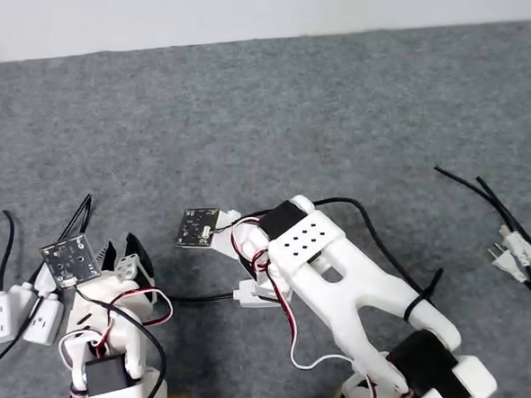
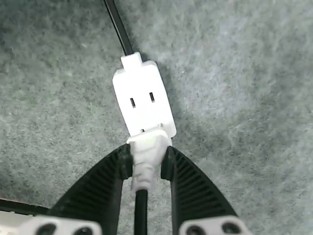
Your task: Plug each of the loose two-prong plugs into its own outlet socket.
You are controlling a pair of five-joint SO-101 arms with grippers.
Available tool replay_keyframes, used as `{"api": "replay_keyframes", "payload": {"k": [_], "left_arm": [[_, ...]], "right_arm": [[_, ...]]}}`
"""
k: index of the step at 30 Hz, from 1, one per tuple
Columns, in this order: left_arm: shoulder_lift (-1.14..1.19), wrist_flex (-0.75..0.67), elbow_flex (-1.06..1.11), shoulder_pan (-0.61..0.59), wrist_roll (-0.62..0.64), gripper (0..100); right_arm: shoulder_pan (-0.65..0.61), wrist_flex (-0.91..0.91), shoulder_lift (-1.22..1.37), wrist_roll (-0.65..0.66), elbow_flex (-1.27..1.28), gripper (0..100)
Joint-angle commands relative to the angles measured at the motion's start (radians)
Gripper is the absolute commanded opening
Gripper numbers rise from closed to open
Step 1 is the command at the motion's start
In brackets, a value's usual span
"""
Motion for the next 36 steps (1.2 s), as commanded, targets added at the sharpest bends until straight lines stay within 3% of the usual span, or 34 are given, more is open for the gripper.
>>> {"api": "replay_keyframes", "payload": {"k": [1, 12, 36], "left_arm": [[0.003, 0.0, -0.004, 0.006, -0.006, 11], [0.003, 0.0, -0.004, 0.005, -0.006, 11], [0.003, 0.0, -0.004, 0.006, -0.005, 11]], "right_arm": [[0.01, -0.015, 0.024, 0.003, 0.061, 0.8], [0.008, 0.093, 0.019, -0.032, 0.043, 0.8], [0.005, 0.113, 0.013, -0.071, -0.126, 0.8]]}}
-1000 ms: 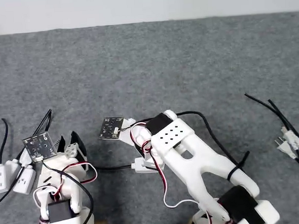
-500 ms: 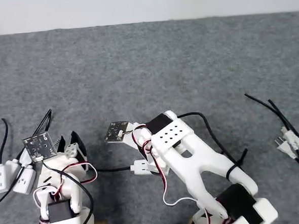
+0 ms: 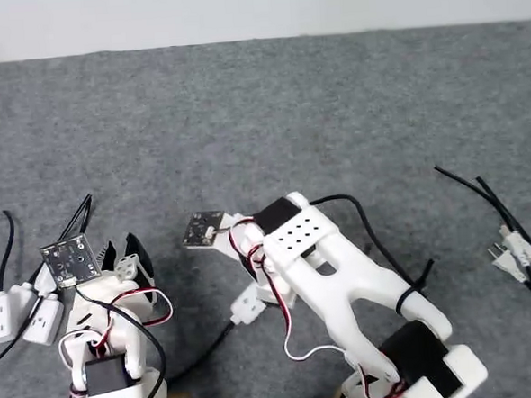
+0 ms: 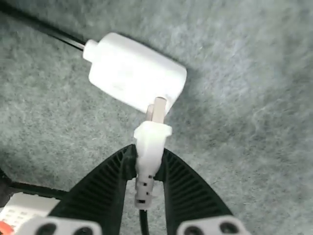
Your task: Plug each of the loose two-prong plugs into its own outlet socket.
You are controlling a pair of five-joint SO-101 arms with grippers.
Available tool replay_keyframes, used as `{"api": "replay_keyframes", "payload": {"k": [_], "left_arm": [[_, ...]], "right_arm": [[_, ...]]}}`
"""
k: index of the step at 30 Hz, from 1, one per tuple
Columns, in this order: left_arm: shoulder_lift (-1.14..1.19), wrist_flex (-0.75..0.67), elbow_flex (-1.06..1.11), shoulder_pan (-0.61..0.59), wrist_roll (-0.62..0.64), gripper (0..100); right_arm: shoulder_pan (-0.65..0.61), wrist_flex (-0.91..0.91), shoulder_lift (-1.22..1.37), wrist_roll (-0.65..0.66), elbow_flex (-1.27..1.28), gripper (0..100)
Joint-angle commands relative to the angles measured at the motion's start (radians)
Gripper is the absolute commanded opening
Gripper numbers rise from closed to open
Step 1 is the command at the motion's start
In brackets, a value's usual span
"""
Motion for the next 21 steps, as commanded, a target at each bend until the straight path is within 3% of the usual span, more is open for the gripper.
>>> {"api": "replay_keyframes", "payload": {"k": [1, 6, 11, 16, 21], "left_arm": [[0.003, 0.0, -0.004, 0.006, -0.005, 11], [0.003, 0.0, -0.004, 0.006, -0.005, 11], [0.003, -0.002, -0.004, 0.006, -0.005, 11], [0.003, -0.002, -0.004, 0.009, -0.003, 11], [0.005, 0.002, -0.004, 0.075, -0.003, 11]], "right_arm": [[0.005, 0.008, -0.013, -0.011, -0.071, 0.8], [0.116, 0.053, -0.027, 0.003, -0.133, 0.8], [0.295, 0.094, -0.042, 0.161, -0.115, 0.8], [0.4, -0.016, -0.05, 0.27, 0.008, 0.8], [0.418, -0.2, -0.039, 0.334, 0.16, 0.8]]}}
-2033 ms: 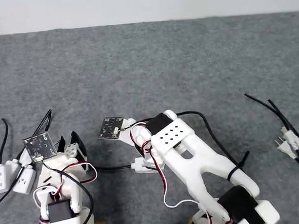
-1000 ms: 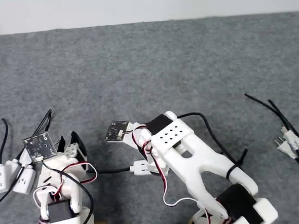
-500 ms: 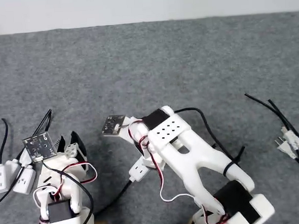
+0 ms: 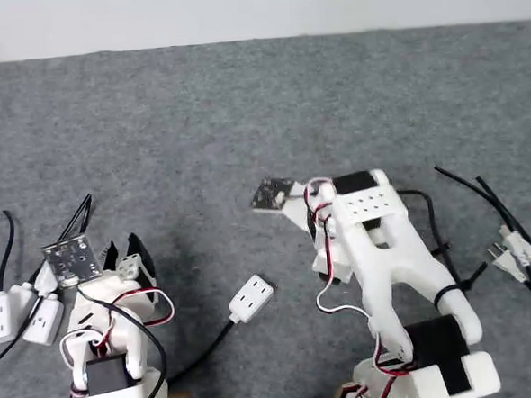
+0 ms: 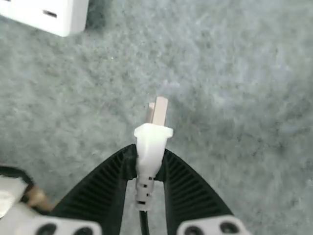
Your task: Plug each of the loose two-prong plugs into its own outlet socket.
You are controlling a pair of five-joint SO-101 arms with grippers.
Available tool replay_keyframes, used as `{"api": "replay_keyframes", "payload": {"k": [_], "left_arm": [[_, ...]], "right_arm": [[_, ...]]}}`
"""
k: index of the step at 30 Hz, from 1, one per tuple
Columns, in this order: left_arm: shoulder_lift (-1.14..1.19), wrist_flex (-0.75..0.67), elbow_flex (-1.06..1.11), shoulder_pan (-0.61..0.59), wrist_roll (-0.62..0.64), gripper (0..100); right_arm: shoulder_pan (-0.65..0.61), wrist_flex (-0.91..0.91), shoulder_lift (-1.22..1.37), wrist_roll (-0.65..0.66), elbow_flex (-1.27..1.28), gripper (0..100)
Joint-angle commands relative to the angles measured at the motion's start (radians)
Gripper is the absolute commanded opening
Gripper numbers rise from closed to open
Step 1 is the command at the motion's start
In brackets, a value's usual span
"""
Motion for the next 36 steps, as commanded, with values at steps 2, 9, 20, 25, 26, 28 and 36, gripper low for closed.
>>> {"api": "replay_keyframes", "payload": {"k": [2, 9, 20, 25, 26, 28, 36], "left_arm": [[0.005, 0.002, -0.004, 0.091, -0.002, 11], [0.008, 0.002, -0.004, 0.322, -0.017, 12], [0.009, 0.003, -0.004, 0.643, -0.044, 29], [0.009, 0.104, -0.076, 0.649, -0.048, 29], [0.009, 0.155, -0.136, 0.646, -0.049, 29], [0.009, 0.262, -0.289, 0.638, -0.051, 29], [0.245, 0.419, -0.516, 0.628, -0.169, 29]], "right_arm": [[0.016, -0.151, -0.031, 0.041, 0.094, 0.8], [0.15, -0.283, -0.031, 0.04, 0.138, 0.9], [0.303, -0.395, -0.035, -0.08, 0.138, 22.6], [0.231, -0.403, -0.033, -0.157, 0.158, 21.4], [0.213, -0.403, -0.033, -0.184, 0.16, 21.4], [0.188, -0.418, -0.031, -0.233, 0.161, 21.4], [0.186, -0.46, -0.01, -0.292, 0.161, 21.3]]}}
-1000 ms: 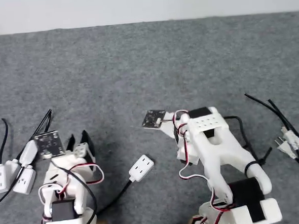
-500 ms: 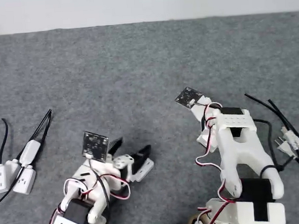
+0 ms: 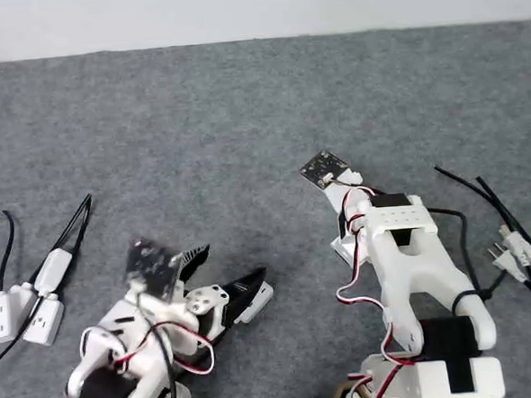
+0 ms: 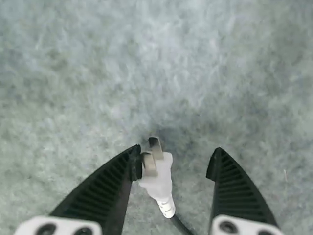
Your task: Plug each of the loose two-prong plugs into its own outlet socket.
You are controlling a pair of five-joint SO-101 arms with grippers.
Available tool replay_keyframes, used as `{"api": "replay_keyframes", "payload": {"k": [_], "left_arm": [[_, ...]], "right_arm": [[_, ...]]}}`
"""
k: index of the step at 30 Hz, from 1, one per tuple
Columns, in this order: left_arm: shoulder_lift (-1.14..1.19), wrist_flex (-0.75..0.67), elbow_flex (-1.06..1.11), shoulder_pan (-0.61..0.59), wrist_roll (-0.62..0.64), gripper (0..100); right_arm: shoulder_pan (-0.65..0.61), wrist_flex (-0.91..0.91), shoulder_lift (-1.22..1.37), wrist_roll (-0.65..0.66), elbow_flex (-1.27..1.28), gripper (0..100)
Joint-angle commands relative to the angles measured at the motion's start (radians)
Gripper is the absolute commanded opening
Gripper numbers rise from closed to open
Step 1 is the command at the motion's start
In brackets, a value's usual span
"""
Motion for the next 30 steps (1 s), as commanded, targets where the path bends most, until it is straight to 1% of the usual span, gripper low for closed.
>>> {"api": "replay_keyframes", "payload": {"k": [1, 4, 6, 9, 12, 14, 17, 23, 30], "left_arm": [[0.244, 0.005, -0.088, -0.005, -0.038, 29], [0.471, -0.048, -0.171, -0.005, -0.049, 30], [0.631, -0.077, -0.234, -0.005, -0.078, 30], [0.848, -0.14, -0.305, -0.005, -0.091, 30], [1.042, -0.209, -0.338, -0.002, -0.091, 30], [1.158, -0.258, -0.349, 0.003, -0.091, 30], [1.309, -0.304, -0.361, 0.003, -0.092, 30], [1.465, -0.316, -0.401, -0.005, -0.149, 30], [1.487, -0.302, -0.394, -0.011, -0.255, 29]], "right_arm": [[-0.004, -0.051, 0.005, -0.044, -0.006, 21.3], [0.033, -0.081, 0.039, -0.078, -0.015, 21.3], [0.054, -0.074, 0.044, -0.086, -0.032, 21.3], [0.093, -0.097, 0.042, -0.138, -0.037, 21.3], [0.133, -0.122, 0.042, -0.16, -0.037, 21.2], [0.139, -0.122, 0.041, -0.163, -0.044, 21.2], [0.154, -0.14, 0.042, -0.204, -0.048, 21.2], [0.157, -0.15, 0.042, -0.212, -0.048, 21.2], [0.157, -0.151, 0.045, -0.207, -0.048, 21.2]]}}
